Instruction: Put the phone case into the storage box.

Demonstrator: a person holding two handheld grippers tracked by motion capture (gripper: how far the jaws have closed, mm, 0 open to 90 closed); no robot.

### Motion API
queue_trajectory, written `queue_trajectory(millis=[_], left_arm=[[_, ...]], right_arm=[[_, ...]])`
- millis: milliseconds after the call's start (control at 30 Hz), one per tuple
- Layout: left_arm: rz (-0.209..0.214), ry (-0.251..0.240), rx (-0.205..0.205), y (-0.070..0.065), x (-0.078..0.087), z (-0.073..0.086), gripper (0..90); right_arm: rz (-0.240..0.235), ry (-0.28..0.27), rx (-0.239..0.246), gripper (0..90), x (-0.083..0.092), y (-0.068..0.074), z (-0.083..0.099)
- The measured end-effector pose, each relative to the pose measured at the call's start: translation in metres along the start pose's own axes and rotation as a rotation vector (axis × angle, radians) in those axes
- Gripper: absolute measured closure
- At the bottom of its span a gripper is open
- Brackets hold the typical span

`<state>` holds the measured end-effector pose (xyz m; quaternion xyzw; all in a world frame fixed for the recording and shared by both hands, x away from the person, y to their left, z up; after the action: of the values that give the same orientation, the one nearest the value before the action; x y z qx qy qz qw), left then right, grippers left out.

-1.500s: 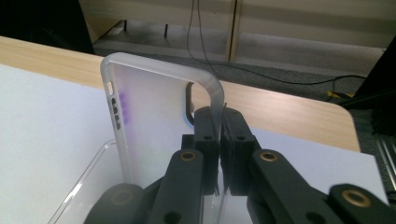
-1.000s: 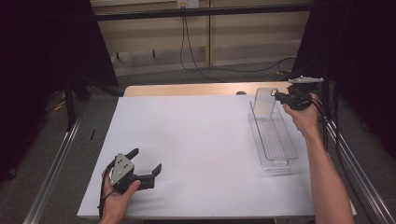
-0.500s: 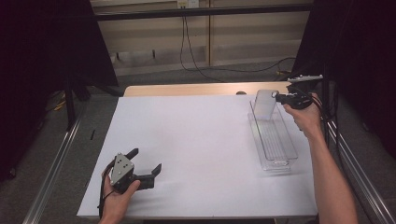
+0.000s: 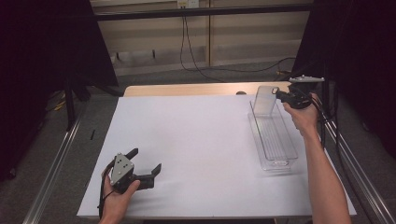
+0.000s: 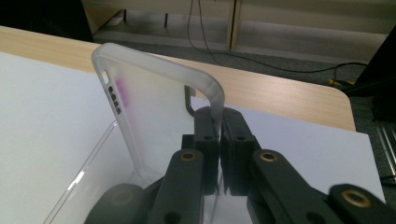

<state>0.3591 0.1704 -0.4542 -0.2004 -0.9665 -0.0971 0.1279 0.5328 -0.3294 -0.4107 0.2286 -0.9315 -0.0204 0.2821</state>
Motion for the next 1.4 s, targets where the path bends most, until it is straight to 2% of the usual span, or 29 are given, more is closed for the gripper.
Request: queue_trajectory(millis=[367,700,1267,1400], left_arm=[[-0.001,0.001,0.0,0.0,0.0,0.0,2.6],[0.002,0.002,-0.003,-0.001,-0.001,0.001,2.7],[0.001,0.005,-0.006,0.001,0.0,0.001,2.7],[-0.001,0.005,-0.007,0.0,-0.001,0.001,2.7]], right_arm=[[-0.003,-0.02,0.03,86.5,-0.01,0.002,-0.003],[-0.029,0.008,0.026,85.9,-0.01,-0.001,-0.005],[-0.037,0.01,0.017,85.6,-0.013,-0.004,-0.007],[-0.037,-0.001,0.008,80.2,-0.012,-0.005,-0.008]])
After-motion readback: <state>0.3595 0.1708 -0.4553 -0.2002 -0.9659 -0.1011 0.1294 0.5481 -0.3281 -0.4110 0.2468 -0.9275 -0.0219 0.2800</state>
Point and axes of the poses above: each handheld gripper's, and its own axes: x roughly backward along the jaws, z roughly out of its underside, y roughly to its left, the point moved 7 cm from there along -x, roughly forward along the jaws, and after that the axes turned 15 degrees about -z, right-handed, at the moved point
